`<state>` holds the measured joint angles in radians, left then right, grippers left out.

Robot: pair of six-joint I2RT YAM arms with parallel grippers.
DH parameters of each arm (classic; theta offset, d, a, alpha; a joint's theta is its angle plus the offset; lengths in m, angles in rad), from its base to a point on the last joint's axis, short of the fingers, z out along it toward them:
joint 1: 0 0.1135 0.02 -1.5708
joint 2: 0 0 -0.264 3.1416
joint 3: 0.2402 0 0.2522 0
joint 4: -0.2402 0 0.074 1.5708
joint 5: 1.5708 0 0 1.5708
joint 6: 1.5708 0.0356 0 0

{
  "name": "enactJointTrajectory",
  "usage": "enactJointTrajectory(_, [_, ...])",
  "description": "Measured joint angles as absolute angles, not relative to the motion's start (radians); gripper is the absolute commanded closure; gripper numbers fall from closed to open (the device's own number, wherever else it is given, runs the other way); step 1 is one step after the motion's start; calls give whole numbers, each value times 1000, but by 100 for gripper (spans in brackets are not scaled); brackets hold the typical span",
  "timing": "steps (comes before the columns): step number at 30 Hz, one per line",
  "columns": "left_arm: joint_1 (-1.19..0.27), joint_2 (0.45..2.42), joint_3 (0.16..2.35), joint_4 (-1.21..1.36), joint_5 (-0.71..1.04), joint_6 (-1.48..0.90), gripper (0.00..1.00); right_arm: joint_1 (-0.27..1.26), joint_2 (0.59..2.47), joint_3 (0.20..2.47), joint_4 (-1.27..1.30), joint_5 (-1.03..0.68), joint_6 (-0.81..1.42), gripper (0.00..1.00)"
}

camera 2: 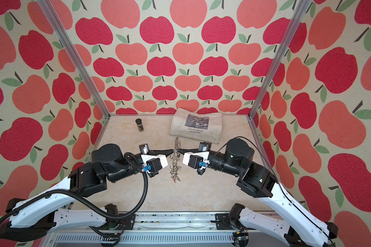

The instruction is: Put the keys on the keyring

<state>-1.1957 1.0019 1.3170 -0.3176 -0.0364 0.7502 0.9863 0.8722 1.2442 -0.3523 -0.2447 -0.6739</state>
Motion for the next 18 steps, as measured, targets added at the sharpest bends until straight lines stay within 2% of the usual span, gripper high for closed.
enactJointTrajectory(18, [-1196, 1042, 1393, -397, -31, 721, 100, 986, 860, 1244, -352, -255, -673, 100])
